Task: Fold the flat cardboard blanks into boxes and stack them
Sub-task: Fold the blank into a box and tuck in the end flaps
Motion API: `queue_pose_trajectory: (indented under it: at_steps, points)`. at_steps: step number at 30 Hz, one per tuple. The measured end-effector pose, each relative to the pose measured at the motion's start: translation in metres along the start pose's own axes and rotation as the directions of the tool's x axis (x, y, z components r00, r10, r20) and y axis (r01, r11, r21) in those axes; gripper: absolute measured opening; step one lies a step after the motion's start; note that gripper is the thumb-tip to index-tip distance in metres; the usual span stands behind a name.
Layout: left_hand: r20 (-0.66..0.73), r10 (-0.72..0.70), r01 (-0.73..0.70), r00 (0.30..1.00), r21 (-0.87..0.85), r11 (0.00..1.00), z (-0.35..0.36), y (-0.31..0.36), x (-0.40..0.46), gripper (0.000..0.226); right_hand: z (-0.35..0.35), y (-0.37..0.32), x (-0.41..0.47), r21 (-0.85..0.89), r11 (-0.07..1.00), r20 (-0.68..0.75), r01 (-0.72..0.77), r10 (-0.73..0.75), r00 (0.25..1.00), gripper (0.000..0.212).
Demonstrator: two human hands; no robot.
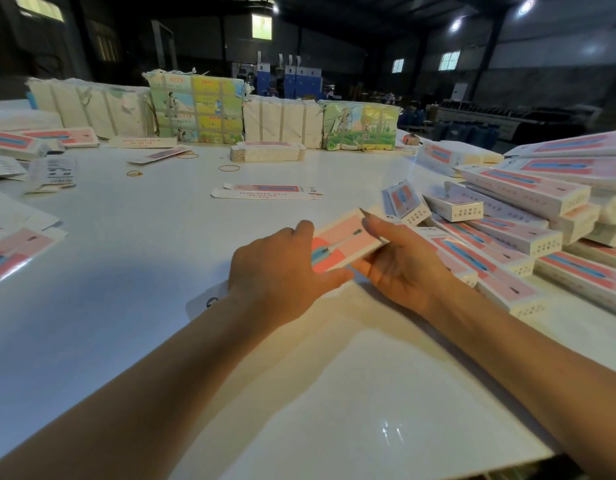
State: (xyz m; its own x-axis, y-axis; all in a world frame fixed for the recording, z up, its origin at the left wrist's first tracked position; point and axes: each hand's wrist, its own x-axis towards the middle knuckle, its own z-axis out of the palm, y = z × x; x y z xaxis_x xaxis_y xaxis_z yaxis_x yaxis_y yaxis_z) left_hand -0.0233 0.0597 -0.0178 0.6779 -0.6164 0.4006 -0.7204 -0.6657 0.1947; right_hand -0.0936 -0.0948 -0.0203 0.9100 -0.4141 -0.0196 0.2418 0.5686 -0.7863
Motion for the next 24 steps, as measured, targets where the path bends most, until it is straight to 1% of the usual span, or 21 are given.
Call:
queue_pose_trajectory:
  at_steps: [3, 5, 6, 7, 8, 9, 10, 11, 12, 13, 14, 15, 16, 17, 18, 19, 20, 21, 22, 24]
  points:
    - [-0.007, -0.001, 0.001, 1.0, 0.01, 1.0, 0.0, 0.001, 0.0, 0.062, 0.002, 0.001, 0.002, -0.107, 0.989, 0.005, 0.099, -0.099, 0.995, 0.01]
    - [0.002, -0.002, 0.002, 1.0, 0.029, 1.0, 0.002, 0.002, 0.0, 0.063, -0.001, 0.003, 0.004, -0.27, 0.942, -0.019, 0.198, -0.211, 0.977, 0.007]
    - [0.006, -0.006, 0.006, 1.0, 0.033, 0.999, 0.003, 0.002, 0.001, 0.064, -0.002, 0.005, 0.003, -0.394, 0.882, -0.015, 0.26, -0.289, 0.957, 0.007]
    - [0.007, -0.011, 0.011, 1.0, 0.037, 0.999, 0.004, 0.003, 0.001, 0.065, -0.002, 0.007, 0.001, -0.533, 0.782, 0.022, 0.323, -0.369, 0.929, 0.01]
    - [0.002, -0.013, 0.013, 1.0, 0.047, 0.999, 0.005, 0.003, 0.001, 0.066, -0.003, 0.008, -0.002, -0.677, 0.629, 0.096, 0.382, -0.439, 0.893, 0.014]
    - [-0.007, -0.011, 0.011, 1.0, 0.063, 0.998, 0.006, 0.004, 0.001, 0.066, -0.004, 0.009, -0.004, -0.801, 0.426, 0.191, 0.421, -0.485, 0.854, 0.018]
    - [-0.02, -0.006, 0.008, 1.0, 0.081, 0.997, 0.007, 0.004, 0.001, 0.065, -0.006, 0.01, -0.005, -0.885, 0.19, 0.285, 0.426, -0.502, 0.816, 0.022]
    - [-0.035, 0.001, 0.002, 0.999, 0.099, 0.995, 0.008, 0.004, 0.001, 0.064, -0.006, 0.012, -0.005, -0.914, -0.04, 0.367, 0.403, -0.503, 0.782, 0.025]
    - [-0.047, 0.01, -0.005, 0.999, 0.118, 0.993, 0.009, 0.003, 0.0, 0.063, -0.006, 0.013, -0.006, -0.898, -0.217, 0.439, 0.382, -0.493, 0.751, 0.025]
    - [-0.055, 0.019, -0.012, 0.998, 0.137, 0.99, 0.009, 0.002, -0.001, 0.062, -0.006, 0.013, -0.006, -0.87, -0.319, 0.49, 0.376, -0.468, 0.735, 0.022]
    - [-0.058, 0.026, -0.017, 0.998, 0.153, 0.988, 0.01, 0.001, -0.002, 0.063, -0.006, 0.014, -0.007, -0.855, -0.357, 0.508, 0.376, -0.436, 0.742, 0.018]
    - [-0.055, 0.031, -0.022, 0.998, 0.164, 0.986, 0.01, 0.0, -0.002, 0.064, -0.006, 0.015, -0.008, -0.861, -0.344, 0.497, 0.376, -0.407, 0.766, 0.018]
    - [-0.05, 0.034, -0.025, 0.998, 0.17, 0.985, 0.01, -0.001, -0.002, 0.065, -0.006, 0.016, -0.009, -0.886, -0.263, 0.459, 0.381, -0.393, 0.797, 0.021]
    - [-0.048, 0.035, -0.027, 0.998, 0.171, 0.985, 0.01, -0.002, -0.002, 0.067, -0.005, 0.017, -0.01, -0.917, -0.093, 0.391, 0.387, -0.391, 0.833, 0.024]
    - [-0.051, 0.037, -0.028, 0.998, 0.165, 0.986, 0.009, -0.003, -0.002, 0.067, -0.004, 0.017, -0.009, -0.913, 0.157, 0.292, 0.377, -0.395, 0.871, 0.028]
    - [-0.051, 0.037, -0.029, 0.998, 0.151, 0.988, 0.008, -0.004, -0.002, 0.066, -0.002, 0.015, -0.008, -0.846, 0.421, 0.167, 0.327, -0.373, 0.912, 0.029]
    - [-0.042, 0.036, -0.03, 0.998, 0.132, 0.991, 0.007, -0.005, -0.002, 0.066, -0.001, 0.012, -0.005, -0.735, 0.634, 0.044, 0.242, -0.311, 0.949, 0.027]
    - [-0.029, 0.035, -0.032, 0.999, 0.111, 0.993, 0.006, -0.006, -0.001, 0.065, 0.0, 0.008, -0.003, -0.614, 0.772, -0.035, 0.164, -0.234, 0.972, 0.023]
    - [-0.018, 0.036, -0.034, 0.999, 0.092, 0.995, 0.005, -0.006, -0.001, 0.064, 0.0, 0.005, -0.001, -0.527, 0.842, -0.065, 0.118, -0.178, 0.982, 0.019]
    - [-0.006, 0.042, -0.041, 0.999, 0.064, 0.997, 0.004, -0.006, -0.001, 0.063, 0.001, 0.002, -0.001, -0.448, 0.891, -0.086, 0.071, -0.122, 0.989, 0.014]
